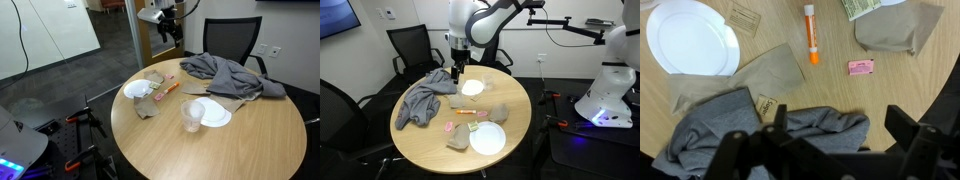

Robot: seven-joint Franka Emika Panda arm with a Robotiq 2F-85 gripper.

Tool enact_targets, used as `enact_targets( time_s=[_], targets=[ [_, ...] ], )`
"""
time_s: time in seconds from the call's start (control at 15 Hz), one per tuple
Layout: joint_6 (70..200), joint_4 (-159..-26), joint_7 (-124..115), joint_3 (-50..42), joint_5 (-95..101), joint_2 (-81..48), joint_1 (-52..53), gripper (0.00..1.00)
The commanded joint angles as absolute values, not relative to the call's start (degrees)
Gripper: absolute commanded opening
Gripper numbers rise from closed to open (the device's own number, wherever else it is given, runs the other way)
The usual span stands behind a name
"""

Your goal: Pick up the marker from the cup and place it on the table

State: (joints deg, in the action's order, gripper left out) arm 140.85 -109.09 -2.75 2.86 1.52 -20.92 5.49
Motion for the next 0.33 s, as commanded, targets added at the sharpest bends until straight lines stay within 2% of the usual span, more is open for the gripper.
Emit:
enact_targets(
  time_s=[0.0,0.27],
  targets=[
    [140.91,-109.50,-2.77,2.94,1.56,-20.60,5.43,1.00],
    [140.91,-109.29,-2.75,2.94,1.56,-21.04,5.45,1.00]
  ],
)
